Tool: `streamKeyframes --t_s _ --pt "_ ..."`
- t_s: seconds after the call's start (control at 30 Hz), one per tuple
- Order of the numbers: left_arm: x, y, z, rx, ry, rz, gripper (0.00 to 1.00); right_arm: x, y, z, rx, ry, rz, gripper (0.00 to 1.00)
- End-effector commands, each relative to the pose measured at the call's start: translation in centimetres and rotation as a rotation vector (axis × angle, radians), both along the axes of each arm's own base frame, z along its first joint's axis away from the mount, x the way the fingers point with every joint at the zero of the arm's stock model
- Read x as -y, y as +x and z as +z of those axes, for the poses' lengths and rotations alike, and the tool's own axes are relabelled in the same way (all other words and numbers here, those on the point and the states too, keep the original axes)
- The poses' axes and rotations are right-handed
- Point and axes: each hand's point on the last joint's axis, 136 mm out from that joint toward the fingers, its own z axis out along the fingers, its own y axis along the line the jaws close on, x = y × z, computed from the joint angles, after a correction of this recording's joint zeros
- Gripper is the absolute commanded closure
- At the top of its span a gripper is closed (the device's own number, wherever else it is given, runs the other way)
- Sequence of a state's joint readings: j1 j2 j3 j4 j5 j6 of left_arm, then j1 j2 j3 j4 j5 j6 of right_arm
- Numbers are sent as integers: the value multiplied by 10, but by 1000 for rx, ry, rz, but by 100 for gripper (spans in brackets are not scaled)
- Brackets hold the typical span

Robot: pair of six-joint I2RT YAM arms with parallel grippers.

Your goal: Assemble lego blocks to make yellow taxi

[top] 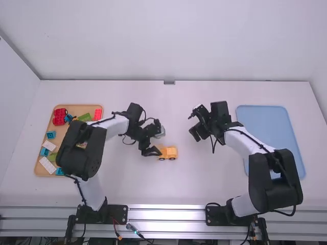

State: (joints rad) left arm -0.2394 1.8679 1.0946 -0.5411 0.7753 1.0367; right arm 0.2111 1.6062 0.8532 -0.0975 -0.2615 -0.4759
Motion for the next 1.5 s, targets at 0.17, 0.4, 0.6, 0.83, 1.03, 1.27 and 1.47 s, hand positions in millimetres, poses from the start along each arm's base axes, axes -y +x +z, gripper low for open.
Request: streamKeyframes --t_s 0.17,0.4,0.6,0.83,1.03,1.27,1.47 --pt "-62 43 68 30 191 149 1 -1 9 13 53 11 -4 1" --pt "-160 105 99 -150 243 865 1 7 14 13 74 -28 -36 1" --pt "-291 123 101 -378 90 1619 1 12 16 12 79 -50 -53 1" --pt "-358 92 80 -642 -11 2012 1 10 21 16 104 -41 -52 1" --pt "-375 69 56 -761 86 2237 1 8 26 21 134 -35 -50 1" --pt "-374 76 42 -820 59 2408 1 5 28 24 151 -29 -46 1" --pt "-353 74 39 -919 51 2460 1 3 27 24 147 -26 -45 1"
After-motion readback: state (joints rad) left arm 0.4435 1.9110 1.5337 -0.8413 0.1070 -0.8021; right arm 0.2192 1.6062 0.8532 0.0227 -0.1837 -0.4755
